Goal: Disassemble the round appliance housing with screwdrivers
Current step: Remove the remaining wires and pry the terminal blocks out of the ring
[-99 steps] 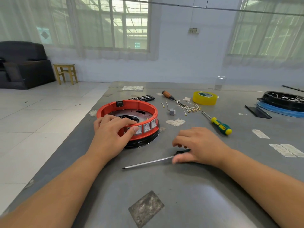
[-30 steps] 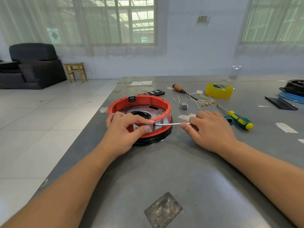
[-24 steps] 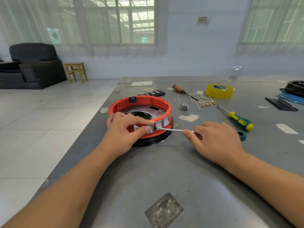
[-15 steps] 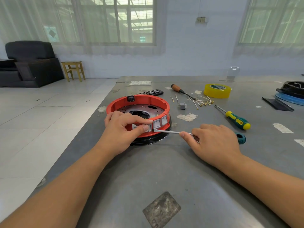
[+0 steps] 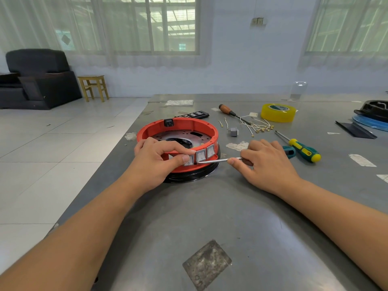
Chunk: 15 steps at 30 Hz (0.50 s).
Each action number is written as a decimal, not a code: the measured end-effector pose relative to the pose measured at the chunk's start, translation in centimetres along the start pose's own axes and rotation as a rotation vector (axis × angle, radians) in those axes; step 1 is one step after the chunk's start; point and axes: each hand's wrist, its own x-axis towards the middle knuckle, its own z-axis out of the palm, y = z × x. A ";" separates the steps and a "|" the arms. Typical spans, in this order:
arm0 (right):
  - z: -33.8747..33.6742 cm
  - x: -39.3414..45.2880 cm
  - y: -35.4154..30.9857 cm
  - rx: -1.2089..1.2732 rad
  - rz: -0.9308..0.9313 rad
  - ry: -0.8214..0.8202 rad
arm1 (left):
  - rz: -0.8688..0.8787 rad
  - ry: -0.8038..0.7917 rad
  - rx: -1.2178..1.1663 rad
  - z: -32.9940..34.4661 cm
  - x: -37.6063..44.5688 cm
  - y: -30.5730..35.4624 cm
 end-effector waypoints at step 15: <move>0.3 0.8 -2.0 0.007 -0.026 0.012 | 0.042 -0.061 -0.032 0.4 0.2 1.2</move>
